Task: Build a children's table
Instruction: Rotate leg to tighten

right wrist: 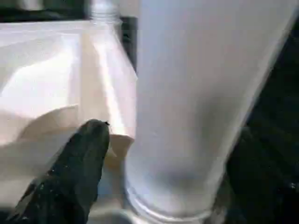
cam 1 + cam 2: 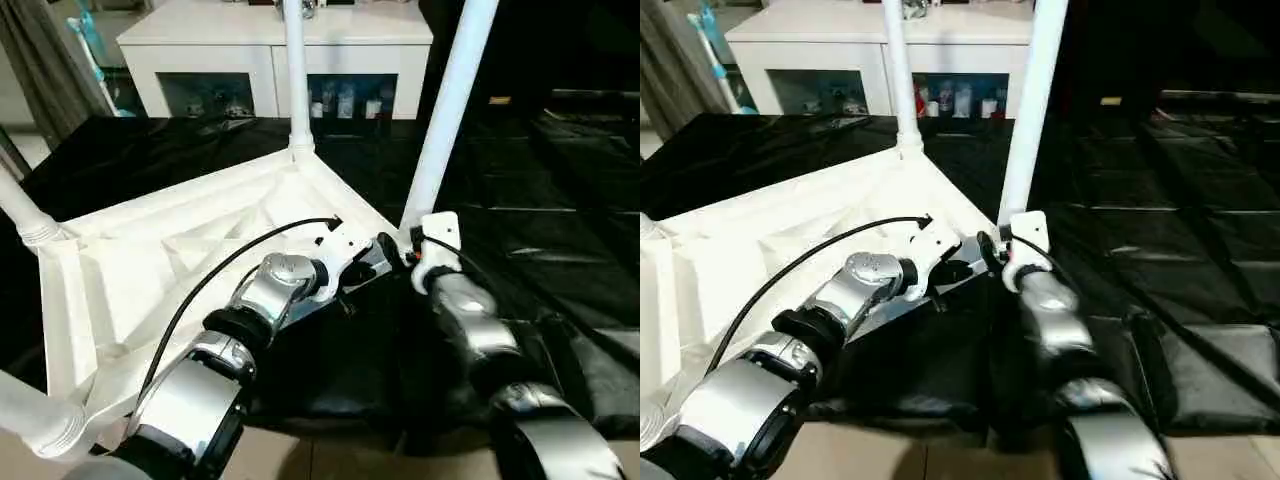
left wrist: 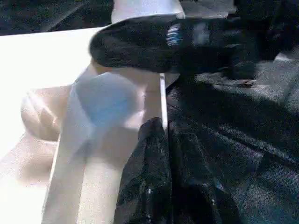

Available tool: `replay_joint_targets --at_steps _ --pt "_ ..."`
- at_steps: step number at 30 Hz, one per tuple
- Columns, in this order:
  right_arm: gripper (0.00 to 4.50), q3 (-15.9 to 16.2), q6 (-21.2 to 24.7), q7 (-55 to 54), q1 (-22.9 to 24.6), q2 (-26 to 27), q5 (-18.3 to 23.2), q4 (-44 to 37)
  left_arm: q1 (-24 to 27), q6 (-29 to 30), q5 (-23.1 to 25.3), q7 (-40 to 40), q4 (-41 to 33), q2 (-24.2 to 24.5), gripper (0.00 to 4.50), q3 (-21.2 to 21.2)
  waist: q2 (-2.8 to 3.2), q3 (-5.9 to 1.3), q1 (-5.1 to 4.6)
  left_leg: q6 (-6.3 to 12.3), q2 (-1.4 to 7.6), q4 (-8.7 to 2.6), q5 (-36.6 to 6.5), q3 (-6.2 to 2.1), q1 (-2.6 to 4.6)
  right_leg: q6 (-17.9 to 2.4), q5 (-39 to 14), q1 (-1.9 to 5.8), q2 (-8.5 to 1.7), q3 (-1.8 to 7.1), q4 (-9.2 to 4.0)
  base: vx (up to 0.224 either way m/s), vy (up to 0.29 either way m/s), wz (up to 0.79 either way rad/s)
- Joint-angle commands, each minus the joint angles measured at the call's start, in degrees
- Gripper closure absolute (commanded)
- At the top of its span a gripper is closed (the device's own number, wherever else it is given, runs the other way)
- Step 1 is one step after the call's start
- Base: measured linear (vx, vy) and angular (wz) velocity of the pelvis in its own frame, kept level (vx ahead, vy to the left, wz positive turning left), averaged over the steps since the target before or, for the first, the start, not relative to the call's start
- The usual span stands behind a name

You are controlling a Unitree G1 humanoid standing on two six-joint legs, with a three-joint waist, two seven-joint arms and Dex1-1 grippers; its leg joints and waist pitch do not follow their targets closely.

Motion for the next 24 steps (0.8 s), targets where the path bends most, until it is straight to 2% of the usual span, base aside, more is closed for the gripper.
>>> replay_joint_targets --at_steps 1,2,3,4,7,9,10,11,12,13,16,18,19,23,24 --pt "0.71 1.65 -1.2 8.33 1.93 -2.53 0.54 -4.53 2.52 -1.23 0.85 -1.82 1.61 1.55 4.5 -0.72 -1.18 -2.78 0.22 6.85 0.75 -3.55 -10.82 -0.35 -0.46 -11.33 -11.61 3.12 -2.75 1.72 -4.53 0.0 0.0 0.0" --pt "0.71 1.78 -1.11 10.13 2.48 -3.28 1.03 -5.48 2.58 -1.4 0.86 -2.17 1.55 1.8 4.5 -0.7 -1.16 -2.83 0.24 7.05 0.77 -3.52 -10.17 -0.4 -0.48 -11.66 -11.07 3.12 -2.74 1.72 -4.39 0.0 0.0 0.0" --pt "0.71 2.03 -1.2 12.71 3.3 -4.26 1.83 -6.89 2.72 -1.81 0.89 -2.9 1.35 2.18 4.5 -0.8 -1.08 -2.88 0.05 7.38 0.66 -3.47 -9.42 -0.45 -0.81 -12.2 -9.99 3.4 -2.72 1.66 -4.27 0.0 0.0 0.0" --pt "0.71 2.35 -0.71 17.29 4.52 -5.7 3.48 -9.05 3.01 -2.31 0.86 -4.38 0.92 2.77 4.5 -0.9 -1.03 -2.78 0.04 7.73 0.8 -3.44 -10.31 -0.4 -0.62 -12.63 -9.95 3.19 -2.66 1.65 -4.35 0.0 0.0 0.0" --pt "0.71 3.48 1.01 26.62 7.07 -8.72 6.7 -13.7 3.94 -3.45 0.29 -8.68 -0.67 4.03 4.5 -1.11 -1.16 -2.64 -0.06 8.67 0.79 -3.46 -11.23 -0.38 -0.69 -13.08 -11.41 3.27 -2.51 1.55 -4.5 0.0 0.0 0.0" --pt "0.71 4.14 1.65 31.74 8.53 -10.57 8.15 -16.69 5.42 -4.49 -0.88 -14.59 -3.32 5.24 4.5 -1.53 -1.1 -2.67 0.09 8.59 0.94 -3.48 -11.22 -0.31 -0.54 -13.03 -12.65 3.11 -2.56 1.62 -4.62 0.0 0.0 0.0" --pt "0.71 4.78 2.65 36.19 9.51 -12.0 9.34 -19.09 7.43 -4.88 -1.88 -20.85 -6.97 6.92 4.5 -2.51 -1.11 -2.69 0.17 8.45 1.11 -3.54 -10.85 -0.37 -0.61 -13.29 -12.67 3.14 -2.66 1.64 -4.5 0.0 0.0 0.0" --pt "0.71 4.78 2.65 36.19 9.51 -12.0 9.34 -19.09 7.43 -4.88 -1.88 -20.85 -6.97 6.92 4.5 -2.51 -1.03 -2.68 0.27 8.52 1.19 -3.65 -10.69 -0.47 -0.63 -13.45 -12.27 3.31 -2.61 1.59 -4.38 0.0 0.0 0.0" --pt "0.71 4.98 2.86 37.17 9.68 -12.3 9.56 -19.56 7.98 -4.96 -2.02 -22.3 -7.97 7.42 4.5 -2.89 -0.92 -2.69 0.31 8.6 1.26 -3.55 -10.31 -0.39 -0.7 -13.76 -11.72 3.11 -2.63 1.66 -4.31 0.0 0.0 0.0" --pt "0.71 5.33 2.99 38.36 9.82 -12.76 9.55 -19.95 8.95 -4.78 -2.14 -24.17 -9.66 8.39 4.5 -3.51 -0.89 -2.75 0.26 8.3 1.39 -3.56 -10.69 -0.28 -0.44 -14.16 -11.7 2.81 -2.56 1.68 -4.31 0.0 0.0 0.0" --pt "0.71 5.89 3.39 40.38 10.03 -13.66 9.27 -20.59 10.86 -4.6 -2.31 -27.32 -12.99 10.38 4.5 -4.59 -0.62 -2.76 0.44 7.38 1.6 -3.74 -10.95 -0.33 -0.37 -14.45 -11.5 2.77 -2.63 1.75 -4.04 0.0 0.0 0.0" --pt "0.71 6.61 3.63 41.49 10.0 -14.35 8.52 -20.51 12.42 -4.09 -2.7 -29.59 -15.64 12.18 4.5 -5.03 -0.77 -2.85 0.71 7.08 1.7 -3.64 -10.94 -0.2 0.01 -14.94 -9.99 2.52 -2.58 1.84 -3.92 0.0 0.0 0.0" --pt "0.71 7.33 3.98 42.6 10.13 -14.76 8.01 -20.6 13.4 -3.71 -2.86 -30.77 -17.38 13.28 4.5 -5.05 -0.84 -2.73 0.85 7.08 1.66 -3.72 -10.67 -0.14 -0.18 -14.98 -9.44 2.57 -2.51 1.85 -3.83 0.0 0.0 0.0" --pt "0.71 8.24 4.17 43.82 10.43 -15.08 7.36 -20.71 14.52 -2.95 -3.17 -32.3 -19.64 14.48 4.5 -4.96 -0.63 -2.83 1.39 6.65 1.66 -3.65 -9.85 -0.11 -0.11 -14.91 -7.52 2.6 -2.57 1.95 -3.47 0.0 0.0 0.0" --pt "0.71 8.51 4.18 44.26 10.48 -15.13 7.21 -20.51 14.82 -2.56 -3.18 -32.61 -20.28 14.77 4.5 -4.93 -0.9 -2.89 1.4 6.61 1.6 -3.59 -9.62 -0.08 -0.15 -14.83 -7.1 2.72 -2.59 1.94 -3.37 0.0 0.0 0.0"
